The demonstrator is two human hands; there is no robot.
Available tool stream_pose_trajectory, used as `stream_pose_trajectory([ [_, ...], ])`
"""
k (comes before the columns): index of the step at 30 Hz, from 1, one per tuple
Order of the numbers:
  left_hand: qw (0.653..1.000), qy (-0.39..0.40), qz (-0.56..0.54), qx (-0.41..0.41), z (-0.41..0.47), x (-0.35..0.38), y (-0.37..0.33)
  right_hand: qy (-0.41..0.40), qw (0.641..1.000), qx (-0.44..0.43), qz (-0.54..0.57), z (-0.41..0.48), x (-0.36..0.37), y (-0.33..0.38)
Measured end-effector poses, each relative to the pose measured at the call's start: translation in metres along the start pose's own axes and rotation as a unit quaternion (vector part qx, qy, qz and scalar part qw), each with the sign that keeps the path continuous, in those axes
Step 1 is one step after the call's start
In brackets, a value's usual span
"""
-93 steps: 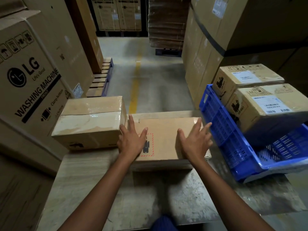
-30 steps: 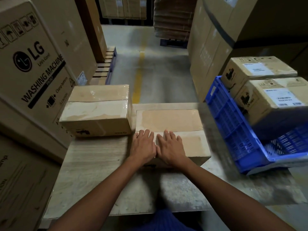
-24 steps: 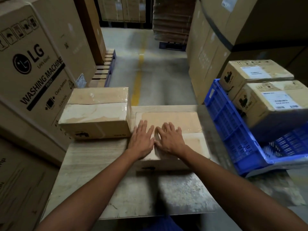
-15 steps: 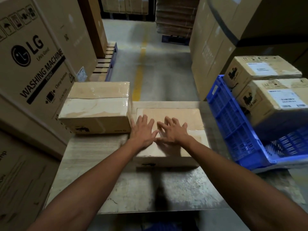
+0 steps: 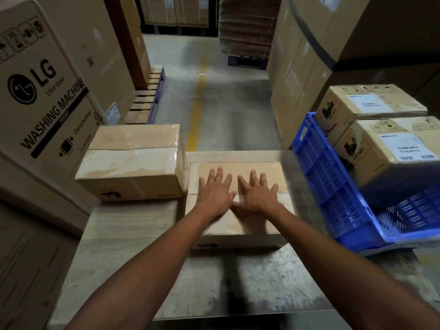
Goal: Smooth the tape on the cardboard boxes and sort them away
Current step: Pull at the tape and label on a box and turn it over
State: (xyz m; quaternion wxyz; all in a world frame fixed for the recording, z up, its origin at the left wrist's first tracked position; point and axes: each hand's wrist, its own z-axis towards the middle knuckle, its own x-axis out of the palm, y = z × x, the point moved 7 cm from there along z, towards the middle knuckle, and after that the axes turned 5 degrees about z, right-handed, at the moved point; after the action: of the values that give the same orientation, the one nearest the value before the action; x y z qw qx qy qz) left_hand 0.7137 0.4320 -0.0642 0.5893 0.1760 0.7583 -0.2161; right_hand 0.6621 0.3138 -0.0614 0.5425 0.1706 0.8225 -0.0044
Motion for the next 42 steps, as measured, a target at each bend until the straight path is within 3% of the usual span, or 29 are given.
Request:
stream_pose_trajectory([
  [6, 0.996, -0.084, -0.021, 0.036, -0.05, 0.012, -0.021, -0.119, 0.992, 0.035, 0.037, -0.054, 0.025, 0.01],
  [16, 0.998, -0.064, -0.002, 0.026, -0.061, 0.011, -0.024, -0.083, 0.996, 0.012, 0.033, -0.059, 0.031, 0.008],
  [21, 0.994, -0.078, -0.039, 0.067, -0.092, 0.015, -0.038, -0.205, 0.978, -0.04, 0.017, -0.09, 0.041, 0.01],
  [30, 0.997, -0.05, -0.023, 0.055, -0.102, 0.024, -0.049, -0.222, 0.973, -0.066, 0.026, -0.095, 0.044, -0.005],
  [35, 0.99, -0.049, -0.02, 0.134, -0.096, 0.027, -0.085, -0.18, 0.982, 0.046, 0.026, -0.11, 0.045, -0.047],
  [42, 0.991, -0.03, 0.022, 0.132, -0.085, 0.035, -0.094, -0.153, 0.986, 0.054, 0.031, -0.114, 0.049, -0.053],
])
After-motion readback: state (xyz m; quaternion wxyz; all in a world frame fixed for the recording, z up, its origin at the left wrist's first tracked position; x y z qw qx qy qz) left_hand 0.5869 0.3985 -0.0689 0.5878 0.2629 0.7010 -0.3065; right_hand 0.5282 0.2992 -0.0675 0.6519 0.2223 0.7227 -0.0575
